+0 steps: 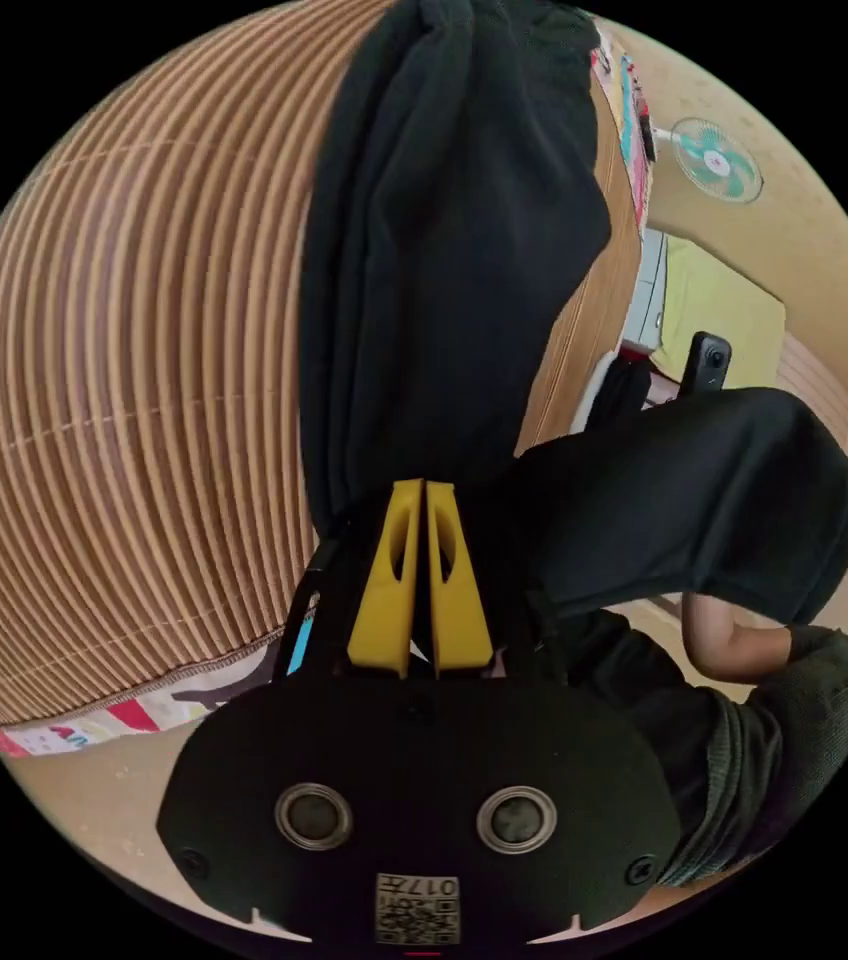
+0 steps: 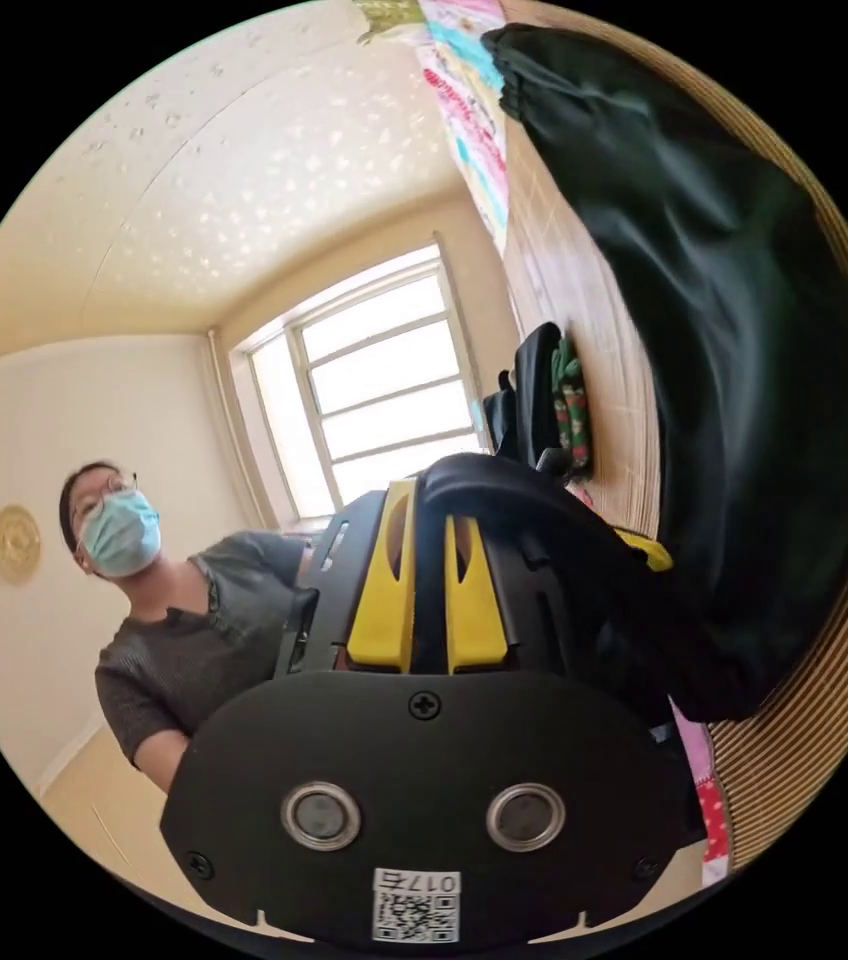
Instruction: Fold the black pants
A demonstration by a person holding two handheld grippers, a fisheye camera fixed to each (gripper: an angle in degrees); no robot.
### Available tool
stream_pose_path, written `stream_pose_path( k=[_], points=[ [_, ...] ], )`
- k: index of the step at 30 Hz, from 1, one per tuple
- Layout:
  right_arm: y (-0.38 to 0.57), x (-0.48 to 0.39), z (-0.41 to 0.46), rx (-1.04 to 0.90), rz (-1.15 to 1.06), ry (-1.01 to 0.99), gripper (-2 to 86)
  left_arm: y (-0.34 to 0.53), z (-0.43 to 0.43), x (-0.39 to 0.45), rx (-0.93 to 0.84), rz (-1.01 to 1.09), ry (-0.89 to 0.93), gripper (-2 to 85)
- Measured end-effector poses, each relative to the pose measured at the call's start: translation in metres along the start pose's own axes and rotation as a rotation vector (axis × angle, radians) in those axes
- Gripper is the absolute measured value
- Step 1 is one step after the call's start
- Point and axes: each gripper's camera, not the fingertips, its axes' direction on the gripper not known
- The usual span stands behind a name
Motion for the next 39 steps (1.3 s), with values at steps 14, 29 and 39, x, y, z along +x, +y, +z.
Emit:
stream_pose_path(
  k=[14,29,39],
  points=[
    [0.020,0.037,-0.035,0.229,0.157,0.604,16.2,0.002,-0.018,0.053,0.114,0.197,-0.227,20.4],
    [0.065,0.134,0.019,0.047,0.395,0.876,7.5,-0.049,0.147,0.180,-0.344,0.724,-1.030,15.9],
    [0.116,0.099,-0.009,0.052,0.301,0.857,3.8,-0.090,-0.074,0.018,0.246,0.104,0.079,4.2]
  ],
)
